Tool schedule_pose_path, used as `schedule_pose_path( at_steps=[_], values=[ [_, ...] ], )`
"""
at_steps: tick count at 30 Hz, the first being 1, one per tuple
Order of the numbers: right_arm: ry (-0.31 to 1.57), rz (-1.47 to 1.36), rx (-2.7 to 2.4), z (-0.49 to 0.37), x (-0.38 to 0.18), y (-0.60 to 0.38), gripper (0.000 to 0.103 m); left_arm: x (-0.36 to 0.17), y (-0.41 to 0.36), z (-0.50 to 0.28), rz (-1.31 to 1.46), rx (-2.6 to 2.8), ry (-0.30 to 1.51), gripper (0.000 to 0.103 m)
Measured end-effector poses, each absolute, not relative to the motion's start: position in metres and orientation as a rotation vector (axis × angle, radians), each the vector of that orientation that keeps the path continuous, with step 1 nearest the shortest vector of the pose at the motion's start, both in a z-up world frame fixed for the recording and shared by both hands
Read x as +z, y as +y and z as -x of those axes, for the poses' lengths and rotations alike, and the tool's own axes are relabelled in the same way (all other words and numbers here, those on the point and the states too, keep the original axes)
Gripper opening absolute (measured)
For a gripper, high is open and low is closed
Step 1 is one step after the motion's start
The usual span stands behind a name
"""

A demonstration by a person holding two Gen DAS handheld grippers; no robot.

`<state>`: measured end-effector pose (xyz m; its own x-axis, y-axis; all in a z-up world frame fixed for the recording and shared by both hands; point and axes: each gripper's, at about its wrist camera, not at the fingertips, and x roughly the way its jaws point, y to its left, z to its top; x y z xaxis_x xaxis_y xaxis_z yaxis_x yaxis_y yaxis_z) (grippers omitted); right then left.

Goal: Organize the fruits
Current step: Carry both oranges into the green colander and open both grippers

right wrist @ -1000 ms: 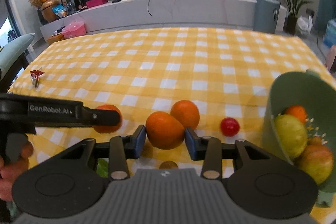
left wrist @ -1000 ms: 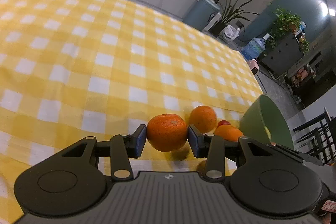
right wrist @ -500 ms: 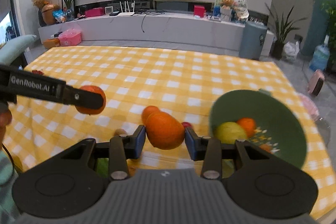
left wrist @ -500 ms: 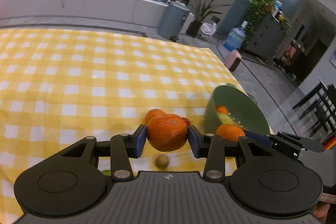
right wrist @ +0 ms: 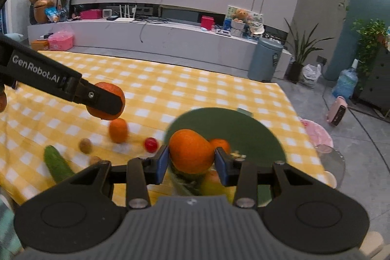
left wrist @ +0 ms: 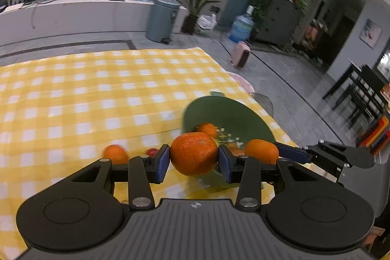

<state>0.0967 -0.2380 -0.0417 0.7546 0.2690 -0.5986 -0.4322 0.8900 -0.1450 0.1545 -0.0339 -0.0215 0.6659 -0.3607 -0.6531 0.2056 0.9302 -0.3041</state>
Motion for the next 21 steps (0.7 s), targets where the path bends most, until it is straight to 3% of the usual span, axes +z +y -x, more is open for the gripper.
schedule_pose_path(
  at_steps=[21],
  values=[
    [0.738,0.254,0.386,-0.170,-0.075,-0.279,0.038,-0.052,-0.089,-0.220,0.131,-0.386,0.900,0.048]
  ],
)
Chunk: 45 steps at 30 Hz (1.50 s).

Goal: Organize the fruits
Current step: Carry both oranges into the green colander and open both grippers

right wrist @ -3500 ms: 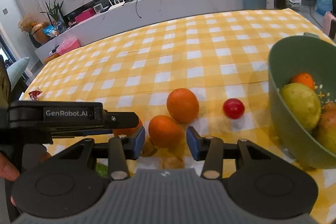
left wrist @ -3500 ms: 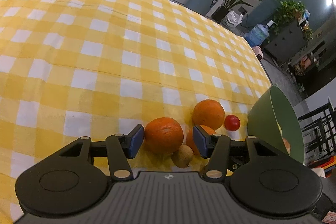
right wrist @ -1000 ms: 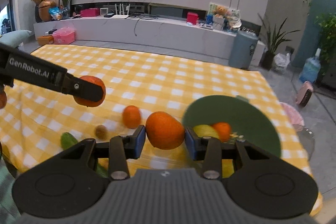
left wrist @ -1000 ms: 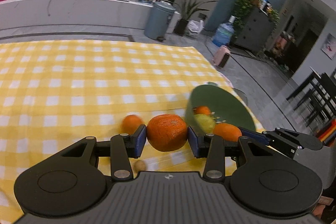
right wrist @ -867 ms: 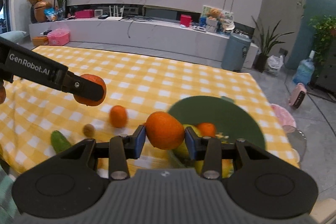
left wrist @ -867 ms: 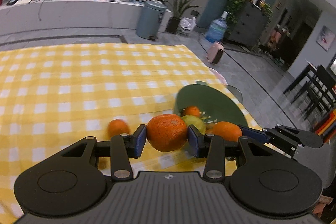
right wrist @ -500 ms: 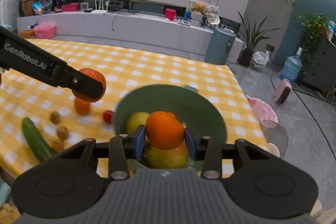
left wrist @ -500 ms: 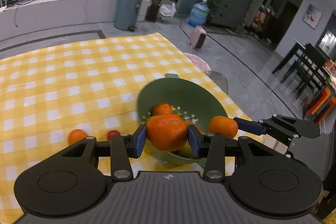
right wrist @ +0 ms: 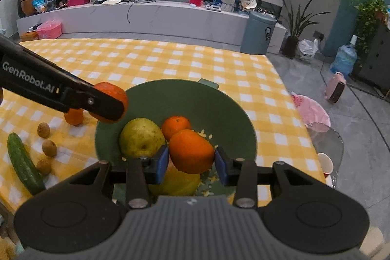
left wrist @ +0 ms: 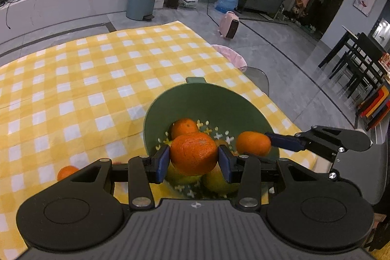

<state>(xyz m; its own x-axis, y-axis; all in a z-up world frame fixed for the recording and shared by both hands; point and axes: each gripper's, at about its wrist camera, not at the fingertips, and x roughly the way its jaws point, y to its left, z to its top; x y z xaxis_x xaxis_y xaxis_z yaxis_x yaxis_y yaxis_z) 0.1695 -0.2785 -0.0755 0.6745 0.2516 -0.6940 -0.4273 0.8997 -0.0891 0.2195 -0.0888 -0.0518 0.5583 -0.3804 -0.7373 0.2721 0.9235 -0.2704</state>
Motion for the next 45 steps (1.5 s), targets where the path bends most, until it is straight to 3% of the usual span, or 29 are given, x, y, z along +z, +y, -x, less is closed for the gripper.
schedule_pose_path(
  at_steps=[20,33,35,36,45],
  values=[
    [0.923,0.130,0.461,-0.236,-0.116,-0.268,0.038,-0.066,-0.097,-0.265,0.096,-0.371,0.930,0.048],
    [0.770,0.119,0.350,-0.200,-0.071,-0.304,0.040,-0.080,-0.138,-0.281,0.057,-0.447,0.963,0.048],
    [0.751,0.110,0.333,-0.198,-0.065,-0.311,0.041,-0.085,-0.147,-0.285,0.034,-0.454,0.971,0.048],
    [0.744,0.109,0.323,-0.197,-0.062,-0.314,0.047,-0.088,-0.150,-0.287,0.021,-0.456,0.977,0.048],
    [0.770,0.076,0.273,-0.196,-0.069,-0.326,0.049,-0.095,-0.162,-0.297,-0.009,-0.471,1.024,0.049]
  ],
)
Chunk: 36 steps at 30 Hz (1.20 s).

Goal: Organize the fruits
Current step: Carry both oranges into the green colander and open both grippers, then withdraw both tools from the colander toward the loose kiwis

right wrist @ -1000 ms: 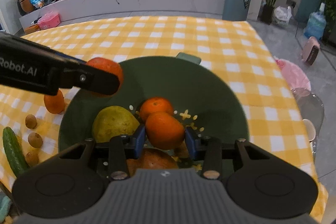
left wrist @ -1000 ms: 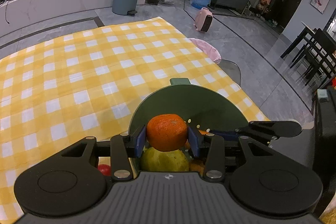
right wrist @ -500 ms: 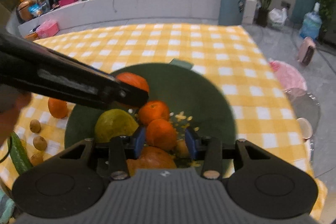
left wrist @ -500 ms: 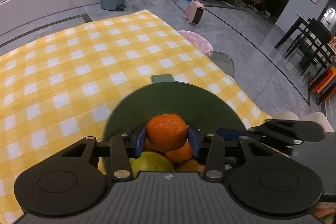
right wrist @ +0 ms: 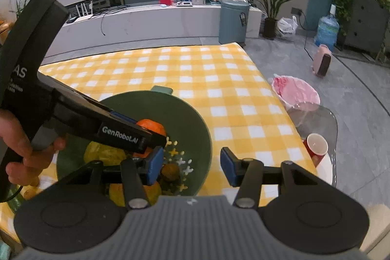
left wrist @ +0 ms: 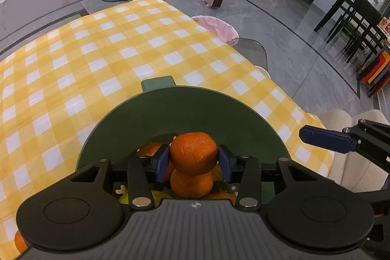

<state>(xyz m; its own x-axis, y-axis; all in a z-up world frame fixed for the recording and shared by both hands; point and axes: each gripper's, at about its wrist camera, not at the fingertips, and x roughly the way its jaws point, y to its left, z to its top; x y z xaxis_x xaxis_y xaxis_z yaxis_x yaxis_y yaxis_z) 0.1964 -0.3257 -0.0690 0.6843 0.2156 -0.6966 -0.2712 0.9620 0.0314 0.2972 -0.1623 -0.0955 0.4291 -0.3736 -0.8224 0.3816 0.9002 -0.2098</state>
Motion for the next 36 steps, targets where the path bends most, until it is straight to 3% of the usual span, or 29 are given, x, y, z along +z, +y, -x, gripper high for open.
schedule_pose_path(
  at_steps=[4,6,15,26,36],
  values=[
    [0.788,0.052,0.265,-0.194,-0.072,-0.327,0.049,-0.094,-0.163,-0.296,-0.026,-0.463,1.028,0.058],
    [0.797,0.044,0.266,-0.192,-0.073,-0.327,0.049,-0.092,-0.161,-0.295,0.007,-0.467,1.027,0.069],
    [0.779,0.040,0.281,-0.172,-0.059,-0.320,0.049,-0.057,-0.143,-0.260,0.033,-0.466,0.954,0.069],
    [0.716,-0.017,0.315,-0.118,-0.032,-0.290,0.060,-0.004,-0.096,-0.181,-0.019,-0.352,0.787,0.071],
    [0.712,-0.094,0.355,-0.067,-0.044,-0.251,0.064,0.009,-0.046,-0.123,-0.036,-0.219,0.720,0.071]
  ],
)
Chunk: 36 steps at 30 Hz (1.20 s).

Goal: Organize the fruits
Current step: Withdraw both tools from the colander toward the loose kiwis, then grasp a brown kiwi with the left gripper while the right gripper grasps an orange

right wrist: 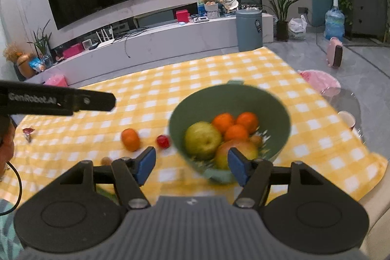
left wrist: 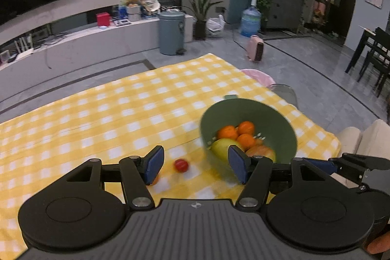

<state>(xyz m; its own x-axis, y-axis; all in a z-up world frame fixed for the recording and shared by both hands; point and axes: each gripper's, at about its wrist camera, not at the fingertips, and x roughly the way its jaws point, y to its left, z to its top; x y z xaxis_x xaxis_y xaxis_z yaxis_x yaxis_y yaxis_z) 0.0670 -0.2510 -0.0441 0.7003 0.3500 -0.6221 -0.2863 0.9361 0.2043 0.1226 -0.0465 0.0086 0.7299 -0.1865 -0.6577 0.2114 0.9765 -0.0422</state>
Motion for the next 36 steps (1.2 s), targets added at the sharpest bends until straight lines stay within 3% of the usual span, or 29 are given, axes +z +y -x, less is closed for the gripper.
schedule_pose_path(
  at_steps=[10,14,23,26,29,33,36],
  values=[
    [0.757,-0.094,0.403,-0.053,-0.064,-0.212,0.067,0.001,-0.016,-0.091,-0.079,-0.205,0.700,0.071],
    [0.735,-0.050,0.397,-0.050,-0.067,-0.199,0.078,-0.004,-0.007,-0.088,-0.100,-0.230,0.710,0.071],
    [0.790,-0.031,0.428,-0.059,-0.079,-0.178,0.078,-0.028,0.014,-0.095,-0.085,-0.280,0.797,0.068],
    [0.786,-0.016,0.430,-0.064,-0.084,-0.172,0.070,-0.039,0.019,-0.101,-0.074,-0.283,0.832,0.057],
    [0.789,-0.009,0.439,-0.070,-0.089,-0.167,0.049,-0.052,0.024,-0.106,-0.076,-0.280,0.879,0.041],
    [0.796,0.021,0.455,-0.078,-0.097,-0.161,0.028,-0.065,0.034,-0.113,-0.037,-0.251,0.917,0.039],
    [0.803,0.039,0.486,-0.084,-0.104,-0.155,0.027,-0.074,0.045,-0.120,0.006,-0.223,0.936,0.043]
  ],
)
